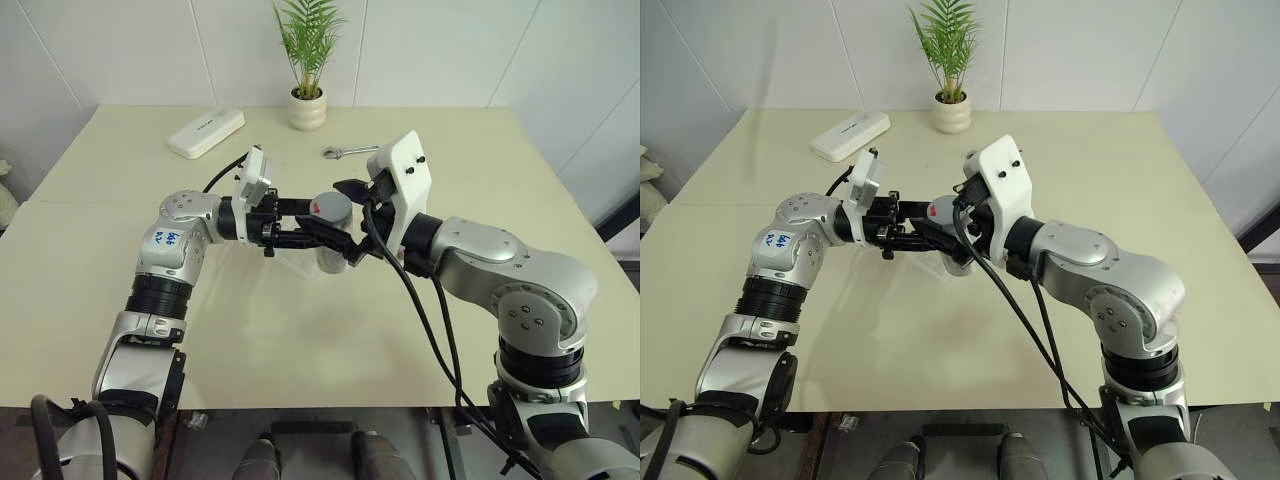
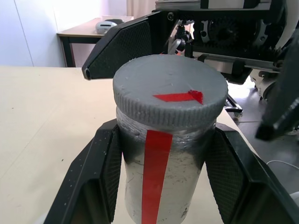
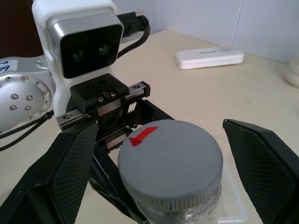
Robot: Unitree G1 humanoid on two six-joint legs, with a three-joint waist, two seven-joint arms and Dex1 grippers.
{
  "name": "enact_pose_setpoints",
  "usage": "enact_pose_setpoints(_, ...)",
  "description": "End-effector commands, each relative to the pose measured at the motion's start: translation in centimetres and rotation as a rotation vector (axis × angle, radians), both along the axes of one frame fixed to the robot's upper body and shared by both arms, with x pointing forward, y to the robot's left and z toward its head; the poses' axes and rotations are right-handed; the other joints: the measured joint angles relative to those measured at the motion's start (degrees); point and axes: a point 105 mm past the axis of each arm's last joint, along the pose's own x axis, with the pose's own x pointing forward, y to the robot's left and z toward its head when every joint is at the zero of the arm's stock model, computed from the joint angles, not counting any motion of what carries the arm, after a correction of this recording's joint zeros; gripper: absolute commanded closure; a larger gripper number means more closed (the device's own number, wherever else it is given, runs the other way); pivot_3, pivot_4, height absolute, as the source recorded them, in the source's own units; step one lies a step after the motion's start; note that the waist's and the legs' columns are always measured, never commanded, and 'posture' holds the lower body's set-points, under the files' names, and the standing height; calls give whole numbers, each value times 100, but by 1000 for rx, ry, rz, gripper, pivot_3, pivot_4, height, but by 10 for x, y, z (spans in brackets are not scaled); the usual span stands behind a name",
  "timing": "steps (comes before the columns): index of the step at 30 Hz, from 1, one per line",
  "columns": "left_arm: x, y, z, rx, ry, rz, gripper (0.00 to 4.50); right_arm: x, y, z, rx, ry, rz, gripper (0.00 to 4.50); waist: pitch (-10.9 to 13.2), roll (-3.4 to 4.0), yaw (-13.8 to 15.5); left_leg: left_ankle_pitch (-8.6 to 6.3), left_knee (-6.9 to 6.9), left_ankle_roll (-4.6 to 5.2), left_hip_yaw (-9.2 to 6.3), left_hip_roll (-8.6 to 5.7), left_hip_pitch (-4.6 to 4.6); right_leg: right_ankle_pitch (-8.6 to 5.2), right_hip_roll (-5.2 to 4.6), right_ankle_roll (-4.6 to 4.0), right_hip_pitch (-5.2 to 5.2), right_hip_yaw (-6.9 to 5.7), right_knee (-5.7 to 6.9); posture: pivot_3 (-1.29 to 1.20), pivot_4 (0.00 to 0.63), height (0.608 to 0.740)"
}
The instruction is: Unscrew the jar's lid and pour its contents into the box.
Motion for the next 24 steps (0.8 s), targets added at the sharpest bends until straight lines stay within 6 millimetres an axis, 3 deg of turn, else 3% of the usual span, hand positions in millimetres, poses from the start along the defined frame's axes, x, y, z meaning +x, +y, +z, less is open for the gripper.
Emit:
enact_pose_setpoints(1, -4, -2, 16, 10, -66, -14, 2295, -6, 0, 8, 10, -63, 9, 0, 0, 0, 0, 0, 1, 0, 0, 0, 0, 0, 0, 0, 0, 0, 0, 0, 150, 740)
enact_pose_setpoints(12, -6, -2, 15, 25, -61, -21, 2295, -7, 2, 6, 19, -66, 19, 0, 0, 0, -4, 0, 3, 0, -1, 1, -1, 0, 2, 0, 0, 0, 3, 0, 150, 740)
enact_pose_setpoints(18, -7, -2, 17, 29, -66, -24, 2295, -8, 3, 4, 15, -68, 28, 1911, 0, 0, -10, 0, 8, 0, -2, 1, 0, 0, 2, 0, 0, 0, 8, 0, 150, 740)
enact_pose_setpoints(24, -8, 1, 16, 45, -60, -20, 2295, -11, 5, 11, 41, -99, 48, 1917, 0, 0, -15, 0, 11, 0, -3, 1, 0, 0, 3, 0, 0, 0, 11, 0, 150, 740)
